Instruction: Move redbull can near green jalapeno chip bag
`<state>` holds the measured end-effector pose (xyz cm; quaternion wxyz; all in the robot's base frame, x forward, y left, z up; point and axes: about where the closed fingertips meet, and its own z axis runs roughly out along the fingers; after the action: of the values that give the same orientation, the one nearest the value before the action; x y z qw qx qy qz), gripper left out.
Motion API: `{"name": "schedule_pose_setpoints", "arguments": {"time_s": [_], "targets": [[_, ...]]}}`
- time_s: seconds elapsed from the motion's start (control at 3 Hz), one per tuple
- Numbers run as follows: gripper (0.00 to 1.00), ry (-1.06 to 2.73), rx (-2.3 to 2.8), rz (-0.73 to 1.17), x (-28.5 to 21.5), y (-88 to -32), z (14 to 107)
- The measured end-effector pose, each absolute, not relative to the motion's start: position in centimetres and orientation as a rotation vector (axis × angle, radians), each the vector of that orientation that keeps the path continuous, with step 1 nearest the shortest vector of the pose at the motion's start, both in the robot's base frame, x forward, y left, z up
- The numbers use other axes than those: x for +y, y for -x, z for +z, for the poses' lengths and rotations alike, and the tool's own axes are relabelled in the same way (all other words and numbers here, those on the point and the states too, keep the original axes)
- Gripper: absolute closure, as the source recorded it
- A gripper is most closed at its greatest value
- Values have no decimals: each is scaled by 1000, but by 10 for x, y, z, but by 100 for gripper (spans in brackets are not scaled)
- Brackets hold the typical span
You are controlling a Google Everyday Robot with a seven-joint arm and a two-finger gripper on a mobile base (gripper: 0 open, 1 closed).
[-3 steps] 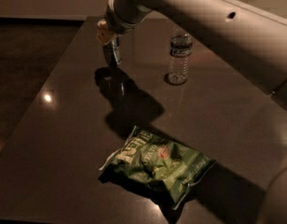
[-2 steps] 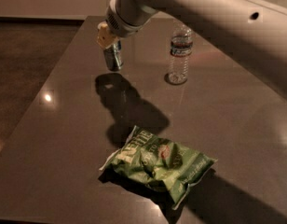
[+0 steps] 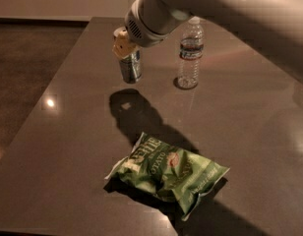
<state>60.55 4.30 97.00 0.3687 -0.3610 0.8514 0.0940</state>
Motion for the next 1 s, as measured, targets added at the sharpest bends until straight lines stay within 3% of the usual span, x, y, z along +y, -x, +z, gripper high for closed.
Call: {"name": "schedule_pose_setpoints", "arguments": {"time_s": [1.0], "targets": [[100, 848, 2221, 334, 8, -565, 984]]}}
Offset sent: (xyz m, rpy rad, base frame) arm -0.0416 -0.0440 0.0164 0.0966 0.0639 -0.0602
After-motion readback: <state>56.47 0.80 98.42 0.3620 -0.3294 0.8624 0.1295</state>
